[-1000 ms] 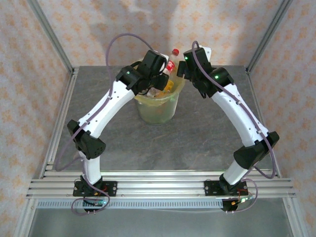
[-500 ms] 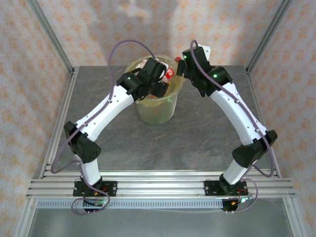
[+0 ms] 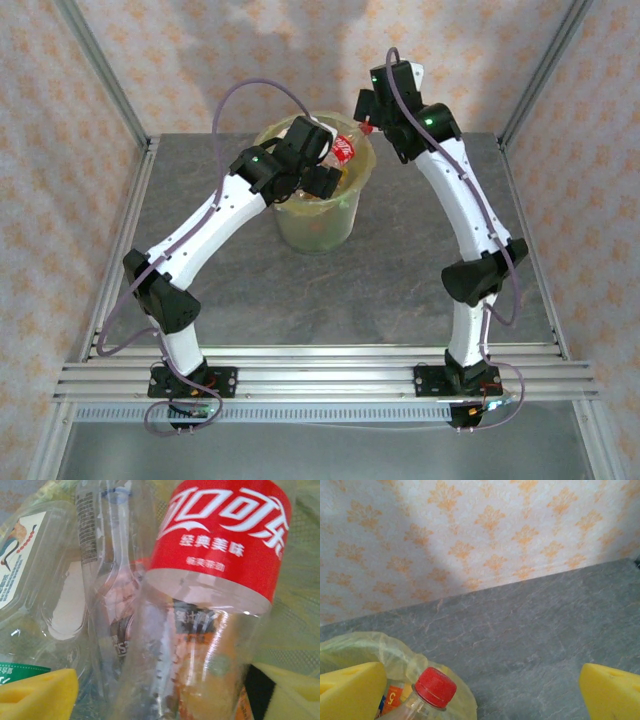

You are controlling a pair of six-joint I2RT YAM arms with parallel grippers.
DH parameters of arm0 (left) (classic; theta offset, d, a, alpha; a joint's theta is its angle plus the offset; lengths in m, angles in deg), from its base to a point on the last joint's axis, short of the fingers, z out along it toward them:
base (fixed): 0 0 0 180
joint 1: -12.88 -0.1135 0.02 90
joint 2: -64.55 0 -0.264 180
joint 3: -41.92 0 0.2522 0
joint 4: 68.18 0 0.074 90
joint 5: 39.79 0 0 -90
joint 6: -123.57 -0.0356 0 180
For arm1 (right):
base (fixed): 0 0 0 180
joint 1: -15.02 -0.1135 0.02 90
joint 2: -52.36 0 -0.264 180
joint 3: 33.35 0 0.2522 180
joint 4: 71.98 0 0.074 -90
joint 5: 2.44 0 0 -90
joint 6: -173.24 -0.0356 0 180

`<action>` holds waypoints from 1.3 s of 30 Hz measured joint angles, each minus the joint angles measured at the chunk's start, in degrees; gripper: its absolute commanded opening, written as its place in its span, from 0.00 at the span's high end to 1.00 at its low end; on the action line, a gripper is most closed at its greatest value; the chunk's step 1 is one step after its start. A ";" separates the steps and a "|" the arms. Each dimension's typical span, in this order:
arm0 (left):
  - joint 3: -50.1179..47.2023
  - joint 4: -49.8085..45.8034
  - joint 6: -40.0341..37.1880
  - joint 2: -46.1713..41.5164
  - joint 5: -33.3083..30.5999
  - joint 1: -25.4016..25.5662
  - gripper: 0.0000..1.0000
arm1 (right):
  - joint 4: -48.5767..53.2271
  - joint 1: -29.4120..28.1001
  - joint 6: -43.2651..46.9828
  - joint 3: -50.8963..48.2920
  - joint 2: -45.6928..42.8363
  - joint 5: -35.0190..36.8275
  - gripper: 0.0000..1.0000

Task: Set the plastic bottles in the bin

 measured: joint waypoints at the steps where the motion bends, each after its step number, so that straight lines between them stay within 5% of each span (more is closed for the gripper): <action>1: 0.00 0.00 0.17 -0.09 0.00 0.00 0.08 | 0.22 0.13 -0.33 0.00 0.26 -1.11 0.00; 27: -5.05 0.55 4.15 -8.22 -0.57 -0.37 0.14 | -0.85 0.00 -1.95 -3.32 2.58 -19.23 0.24; 39: -5.14 0.59 5.07 -8.20 -1.75 -0.37 0.26 | -1.79 -0.02 -1.60 -3.41 2.58 -21.27 0.15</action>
